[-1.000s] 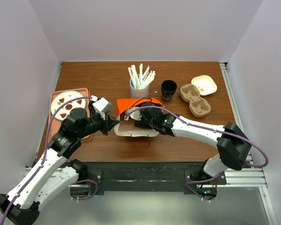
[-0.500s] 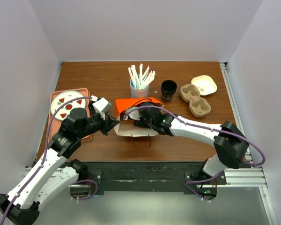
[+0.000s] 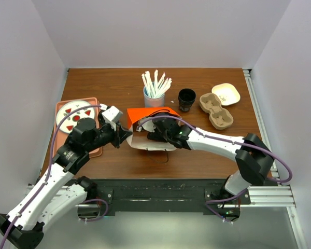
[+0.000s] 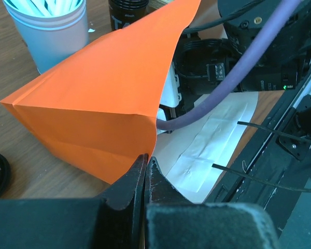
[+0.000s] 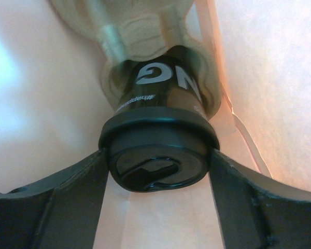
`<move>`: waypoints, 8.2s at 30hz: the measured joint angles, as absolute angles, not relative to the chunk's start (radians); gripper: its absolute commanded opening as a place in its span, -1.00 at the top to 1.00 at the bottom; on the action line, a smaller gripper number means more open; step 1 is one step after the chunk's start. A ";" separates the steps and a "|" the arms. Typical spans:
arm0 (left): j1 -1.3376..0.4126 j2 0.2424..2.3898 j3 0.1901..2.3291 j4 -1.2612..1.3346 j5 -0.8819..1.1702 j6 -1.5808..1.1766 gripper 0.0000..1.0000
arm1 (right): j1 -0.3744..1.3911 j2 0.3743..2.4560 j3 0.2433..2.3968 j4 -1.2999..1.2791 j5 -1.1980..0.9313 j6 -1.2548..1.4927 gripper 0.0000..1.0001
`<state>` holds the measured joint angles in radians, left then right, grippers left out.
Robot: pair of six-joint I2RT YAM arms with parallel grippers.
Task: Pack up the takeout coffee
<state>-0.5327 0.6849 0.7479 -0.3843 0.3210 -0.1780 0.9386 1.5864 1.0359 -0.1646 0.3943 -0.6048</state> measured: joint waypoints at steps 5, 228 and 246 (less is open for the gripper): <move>-0.533 0.705 0.788 -0.385 0.298 -0.210 1.00 | 0.935 1.549 1.040 -0.235 0.369 -0.587 -0.78; -0.533 0.962 1.178 -0.511 -0.005 -0.208 -0.29 | 0.744 1.320 1.557 -0.596 0.001 -0.430 0.32; -0.533 0.973 1.272 -0.639 0.105 -0.210 -0.37 | 0.744 1.261 1.490 -0.562 -0.017 -0.304 0.19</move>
<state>-0.5335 0.9730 1.2720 -0.6392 0.1055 -0.2100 0.7437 1.2610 1.4899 -0.5621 -0.0174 -0.3042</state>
